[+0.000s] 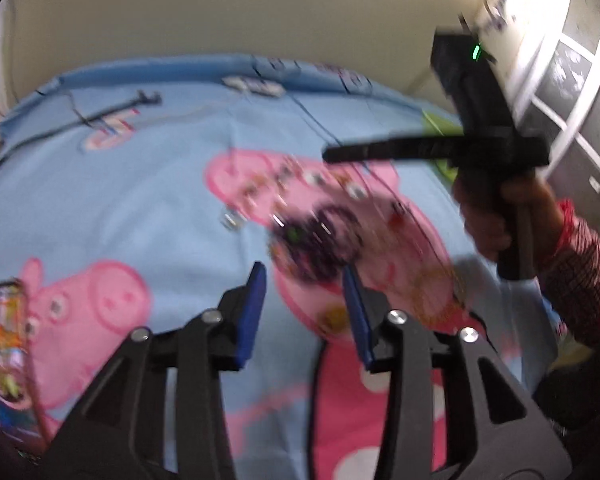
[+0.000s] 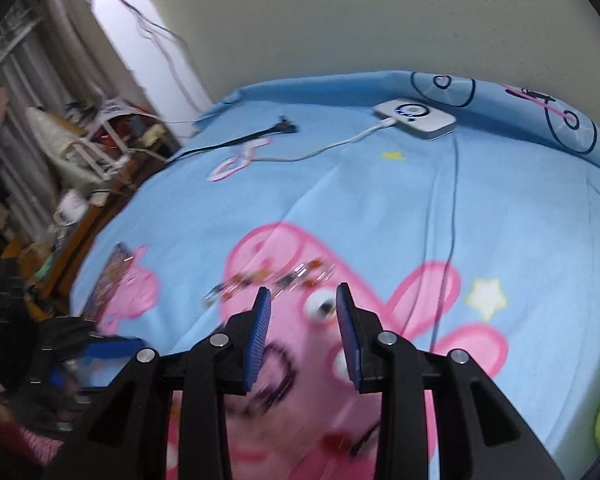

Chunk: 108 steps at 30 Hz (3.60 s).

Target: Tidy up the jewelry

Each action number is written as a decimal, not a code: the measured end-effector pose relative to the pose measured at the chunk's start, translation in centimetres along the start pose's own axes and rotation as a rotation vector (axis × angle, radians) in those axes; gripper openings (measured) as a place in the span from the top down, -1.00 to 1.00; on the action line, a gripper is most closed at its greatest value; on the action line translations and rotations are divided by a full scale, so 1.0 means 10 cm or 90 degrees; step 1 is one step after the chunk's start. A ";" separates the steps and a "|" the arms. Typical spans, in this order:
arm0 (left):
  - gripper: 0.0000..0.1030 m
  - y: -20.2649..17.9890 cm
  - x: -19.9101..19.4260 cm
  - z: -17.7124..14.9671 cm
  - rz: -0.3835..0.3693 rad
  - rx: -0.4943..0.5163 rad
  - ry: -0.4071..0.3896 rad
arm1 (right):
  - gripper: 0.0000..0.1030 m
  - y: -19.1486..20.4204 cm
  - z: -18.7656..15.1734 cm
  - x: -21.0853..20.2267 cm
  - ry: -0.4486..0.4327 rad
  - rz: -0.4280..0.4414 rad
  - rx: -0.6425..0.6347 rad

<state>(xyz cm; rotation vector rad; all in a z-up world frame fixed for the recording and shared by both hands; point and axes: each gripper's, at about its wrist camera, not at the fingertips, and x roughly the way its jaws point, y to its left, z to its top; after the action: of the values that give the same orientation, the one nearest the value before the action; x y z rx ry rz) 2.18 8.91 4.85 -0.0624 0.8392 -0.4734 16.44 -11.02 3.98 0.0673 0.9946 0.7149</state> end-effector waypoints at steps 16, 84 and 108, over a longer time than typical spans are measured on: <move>0.92 0.25 0.71 0.45 0.073 0.000 0.055 | 1.00 0.28 0.05 0.27 0.014 -0.032 -0.093; 0.92 -1.62 0.03 1.77 -0.111 0.129 -0.107 | 0.53 -0.92 -0.50 -2.56 -0.351 -0.042 0.080; 0.42 -2.08 1.94 1.03 -0.082 0.233 0.114 | 0.53 -1.49 -1.20 -2.07 -0.198 -0.088 0.188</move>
<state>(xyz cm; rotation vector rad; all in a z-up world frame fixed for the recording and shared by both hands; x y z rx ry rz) 12.90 -19.35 3.10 0.2678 0.9155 -0.7564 7.73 -37.66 7.21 0.3542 0.7901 0.4102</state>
